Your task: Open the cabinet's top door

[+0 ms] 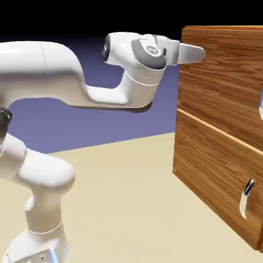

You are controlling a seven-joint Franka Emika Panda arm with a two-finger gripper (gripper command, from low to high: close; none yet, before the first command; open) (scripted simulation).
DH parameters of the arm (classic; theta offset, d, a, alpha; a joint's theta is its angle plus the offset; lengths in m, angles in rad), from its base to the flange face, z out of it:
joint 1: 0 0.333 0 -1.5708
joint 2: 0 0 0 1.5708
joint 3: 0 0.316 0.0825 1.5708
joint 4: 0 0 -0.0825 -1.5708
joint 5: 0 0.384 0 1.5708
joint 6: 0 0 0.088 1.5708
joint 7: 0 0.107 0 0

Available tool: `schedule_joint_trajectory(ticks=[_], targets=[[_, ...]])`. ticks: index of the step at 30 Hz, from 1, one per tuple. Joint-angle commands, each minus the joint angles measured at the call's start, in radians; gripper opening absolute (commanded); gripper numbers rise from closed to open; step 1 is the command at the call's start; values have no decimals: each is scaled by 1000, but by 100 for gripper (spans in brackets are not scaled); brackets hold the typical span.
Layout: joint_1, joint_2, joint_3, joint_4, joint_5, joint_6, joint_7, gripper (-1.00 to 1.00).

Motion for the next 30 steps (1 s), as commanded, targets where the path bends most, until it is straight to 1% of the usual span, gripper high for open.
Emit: schedule_joint_trajectory(ticks=[1, 25, 27, 30], targets=[[19, -6, -21, 14, -44, 1, 30, 0], [468, -144, -514, 357, -1087, 37, 755, 0], [475, -146, -521, 362, -1102, 37, 765, 0], [583, -132, -586, 453, -1097, 40, 759, 0]])
